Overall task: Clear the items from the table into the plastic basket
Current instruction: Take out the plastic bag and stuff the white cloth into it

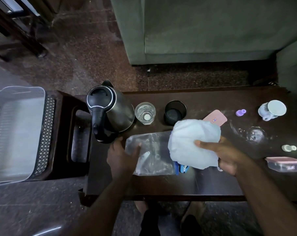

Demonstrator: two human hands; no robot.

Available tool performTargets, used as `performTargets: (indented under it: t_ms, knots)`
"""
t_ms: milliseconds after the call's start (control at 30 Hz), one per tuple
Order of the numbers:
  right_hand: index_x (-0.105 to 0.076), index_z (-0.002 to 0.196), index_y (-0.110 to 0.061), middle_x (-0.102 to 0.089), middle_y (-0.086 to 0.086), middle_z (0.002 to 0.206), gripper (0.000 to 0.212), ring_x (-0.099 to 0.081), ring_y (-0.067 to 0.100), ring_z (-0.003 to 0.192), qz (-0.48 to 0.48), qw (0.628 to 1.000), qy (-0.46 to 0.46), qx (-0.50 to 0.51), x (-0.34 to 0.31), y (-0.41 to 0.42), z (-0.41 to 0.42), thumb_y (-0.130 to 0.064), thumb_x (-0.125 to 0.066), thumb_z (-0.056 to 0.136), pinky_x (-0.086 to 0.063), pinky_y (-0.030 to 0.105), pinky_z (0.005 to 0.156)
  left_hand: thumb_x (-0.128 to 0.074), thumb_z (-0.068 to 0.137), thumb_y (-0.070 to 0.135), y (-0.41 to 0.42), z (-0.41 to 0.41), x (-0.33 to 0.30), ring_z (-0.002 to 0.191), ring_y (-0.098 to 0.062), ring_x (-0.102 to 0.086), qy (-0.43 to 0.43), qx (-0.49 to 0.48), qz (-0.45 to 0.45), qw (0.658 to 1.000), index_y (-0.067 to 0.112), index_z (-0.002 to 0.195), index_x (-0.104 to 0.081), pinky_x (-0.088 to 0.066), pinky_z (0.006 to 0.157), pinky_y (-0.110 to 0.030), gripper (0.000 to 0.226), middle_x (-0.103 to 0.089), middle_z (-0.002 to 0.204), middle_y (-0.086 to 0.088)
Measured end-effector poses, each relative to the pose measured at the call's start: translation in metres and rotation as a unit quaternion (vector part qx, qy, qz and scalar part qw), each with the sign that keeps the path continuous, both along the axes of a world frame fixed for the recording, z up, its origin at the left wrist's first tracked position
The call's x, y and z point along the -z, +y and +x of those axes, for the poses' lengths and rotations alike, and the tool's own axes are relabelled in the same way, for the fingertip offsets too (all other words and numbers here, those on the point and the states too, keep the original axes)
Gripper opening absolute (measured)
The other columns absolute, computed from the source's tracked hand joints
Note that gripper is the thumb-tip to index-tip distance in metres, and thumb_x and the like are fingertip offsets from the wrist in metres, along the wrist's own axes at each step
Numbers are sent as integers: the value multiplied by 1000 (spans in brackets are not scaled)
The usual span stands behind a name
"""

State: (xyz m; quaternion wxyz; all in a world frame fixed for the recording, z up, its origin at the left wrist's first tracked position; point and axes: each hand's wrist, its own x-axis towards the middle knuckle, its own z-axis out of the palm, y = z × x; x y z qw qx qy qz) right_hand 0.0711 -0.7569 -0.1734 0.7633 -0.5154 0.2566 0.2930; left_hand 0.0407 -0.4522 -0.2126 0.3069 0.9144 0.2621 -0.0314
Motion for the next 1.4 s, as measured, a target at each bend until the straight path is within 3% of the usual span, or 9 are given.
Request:
performTargets:
  t_ms: [100, 200, 300, 633, 767, 867, 1067, 1300, 1400]
  knots:
    - [-67, 122, -14, -70, 15, 122, 51, -69, 35, 110, 37, 998, -32, -40, -7, 14, 6, -8, -84, 74, -59, 46, 78, -60, 81, 62, -33, 7, -32, 110, -5, -61, -136, 62, -156, 976, 20, 124, -57, -48, 91, -22, 60, -64, 118, 7]
    - [-66, 122, -13, -72, 14, 120, 53, -69, 35, 108, 2, 998, -20, -56, -6, 36, 6, -8, -85, 73, -57, 55, 86, -60, 89, 55, -56, 23, -52, 95, -4, -73, 32, 42, -513, 857, 17, 119, -68, -57, 71, -19, 49, -74, 113, -5]
    - [-68, 119, -16, -74, 10, 114, 53, -72, 33, 101, -48, 998, -15, -42, -1, 46, 6, -11, -87, 70, -57, 58, 84, -67, 90, 39, -58, 31, -44, 104, -19, -73, 167, 67, -631, 754, 29, 112, -74, -61, 77, -39, 25, -75, 117, -3]
    - [-67, 119, -9, -75, 9, 112, 50, -73, 28, 102, -63, 997, -40, -24, 8, 30, 4, -15, -84, 72, -60, 36, 73, -73, 87, 22, -49, 42, -21, 120, -30, -64, 139, 71, -585, 796, 13, 136, -52, -53, 98, -51, 55, -68, 129, -8]
    - [-63, 123, -14, -74, 7, 114, 56, -72, 27, 104, -65, 995, -70, 6, 8, 34, 4, -13, -84, 71, -61, 38, 76, -73, 85, 24, -50, 45, -21, 123, -17, -62, 106, 78, -582, 802, 35, 150, -31, -51, 102, -45, 78, -59, 139, 7]
    - [-49, 137, -19, -71, 2, 121, 65, -69, 22, 109, -62, 994, -91, 10, 10, 33, 5, -5, -76, 80, -60, 38, 82, -71, 88, 17, -47, 46, -23, 119, -13, -63, 74, 116, -579, 804, 54, 132, -43, -56, 96, -38, 64, -61, 133, 14]
    - [-43, 137, -46, -72, -12, 115, 72, -69, 15, 108, -52, 985, -156, -40, 10, 29, 5, 7, -60, 91, -60, 35, 77, -72, 85, 21, -41, 45, -21, 106, -4, -63, 61, 198, -491, 846, 32, 97, -72, -54, 78, -21, 17, -68, 109, 23]
    - [-75, 104, -19, -72, 1, 117, 19, -69, 22, 109, -55, 981, -153, -105, 7, 28, 6, -9, -66, 91, -59, 33, 77, -82, 76, 20, -39, 48, -15, 114, -11, -66, 76, 175, -515, 835, 33, 118, -70, -59, 85, -32, 46, -69, 124, 13]
    - [-72, 112, -21, -73, 4, 118, 47, -70, 23, 107, -70, 977, -152, -133, 10, 23, 8, -14, -88, 68, -60, 38, 80, -86, 67, 17, -37, 50, -14, 116, -19, -66, 94, 173, -520, 831, 34, 121, -68, -60, 88, -40, 59, -68, 127, 5]
